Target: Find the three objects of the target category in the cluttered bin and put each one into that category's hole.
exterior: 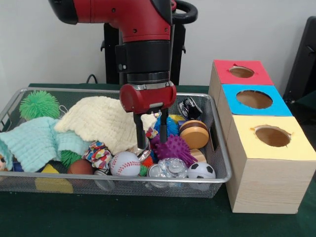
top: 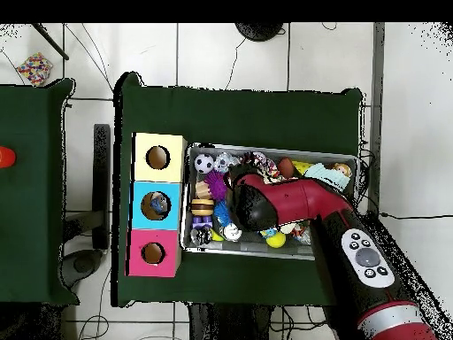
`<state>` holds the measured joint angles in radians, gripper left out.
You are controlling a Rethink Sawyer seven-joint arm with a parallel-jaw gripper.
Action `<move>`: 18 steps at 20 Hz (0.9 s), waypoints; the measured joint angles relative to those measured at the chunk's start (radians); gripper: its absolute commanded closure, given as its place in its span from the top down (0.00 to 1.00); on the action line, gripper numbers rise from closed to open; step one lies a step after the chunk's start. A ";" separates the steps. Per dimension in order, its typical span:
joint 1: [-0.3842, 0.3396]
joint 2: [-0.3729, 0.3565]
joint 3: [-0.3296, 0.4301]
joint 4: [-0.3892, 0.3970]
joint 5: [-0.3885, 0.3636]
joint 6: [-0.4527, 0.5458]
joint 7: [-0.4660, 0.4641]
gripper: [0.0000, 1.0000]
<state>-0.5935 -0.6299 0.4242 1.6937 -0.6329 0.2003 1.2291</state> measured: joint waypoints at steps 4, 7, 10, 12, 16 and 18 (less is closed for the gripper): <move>-0.013 0.001 0.000 0.000 0.000 0.000 0.000 1.00; -0.019 0.001 0.000 0.000 0.000 0.000 0.000 1.00; -0.028 0.005 0.003 0.000 0.001 0.000 0.000 1.00; -0.044 0.014 0.015 0.000 0.002 0.000 0.000 1.00; -0.068 0.037 0.029 0.000 0.001 0.000 0.000 1.00; -0.072 0.044 0.030 0.000 0.000 0.000 0.000 1.00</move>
<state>-0.6651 -0.5863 0.4539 1.6934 -0.6329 0.2003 1.2291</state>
